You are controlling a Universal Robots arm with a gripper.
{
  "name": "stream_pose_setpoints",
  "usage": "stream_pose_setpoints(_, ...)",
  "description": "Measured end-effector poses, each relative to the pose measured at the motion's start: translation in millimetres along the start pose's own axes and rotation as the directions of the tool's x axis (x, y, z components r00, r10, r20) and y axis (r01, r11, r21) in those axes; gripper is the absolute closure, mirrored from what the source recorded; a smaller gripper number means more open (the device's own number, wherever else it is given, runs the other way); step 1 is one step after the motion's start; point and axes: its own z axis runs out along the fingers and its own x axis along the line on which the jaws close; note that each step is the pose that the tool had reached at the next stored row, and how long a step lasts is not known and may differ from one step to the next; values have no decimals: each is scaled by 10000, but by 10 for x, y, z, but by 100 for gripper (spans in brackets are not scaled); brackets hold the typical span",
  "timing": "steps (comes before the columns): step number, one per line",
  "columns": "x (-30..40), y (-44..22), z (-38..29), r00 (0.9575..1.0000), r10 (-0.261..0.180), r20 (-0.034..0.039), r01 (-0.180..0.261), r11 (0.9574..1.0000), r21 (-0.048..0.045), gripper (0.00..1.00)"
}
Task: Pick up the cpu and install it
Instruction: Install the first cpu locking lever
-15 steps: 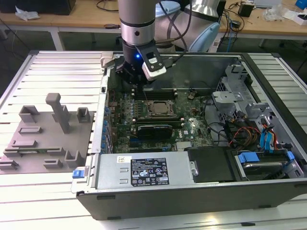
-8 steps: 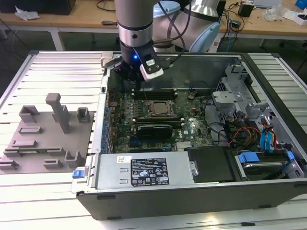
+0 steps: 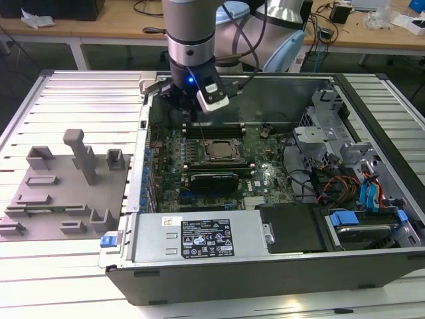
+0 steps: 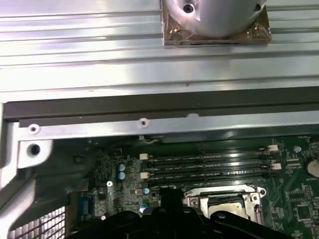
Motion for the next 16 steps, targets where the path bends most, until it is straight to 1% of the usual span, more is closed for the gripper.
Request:
stream_pose_setpoints(4,-144,6,8,10000,2,-14,-2,10000,1,89)
stream_pose_setpoints(5,-196,8,12,10000,6,-19,-6,10000,0,89)
stream_pose_setpoints(7,-279,11,16,10000,6,-27,-6,10000,1,89)
stream_pose_setpoints(9,-344,12,19,10000,10,-33,-10,10000,2,89)
stream_pose_setpoints(10,-393,13,21,10000,11,-38,-11,10000,3,89)
stream_pose_setpoints(13,-398,13,21,10000,12,-35,-12,10000,2,89)
stream_pose_setpoints(16,-402,6,54,10000,9,-36,-9,10000,1,89)
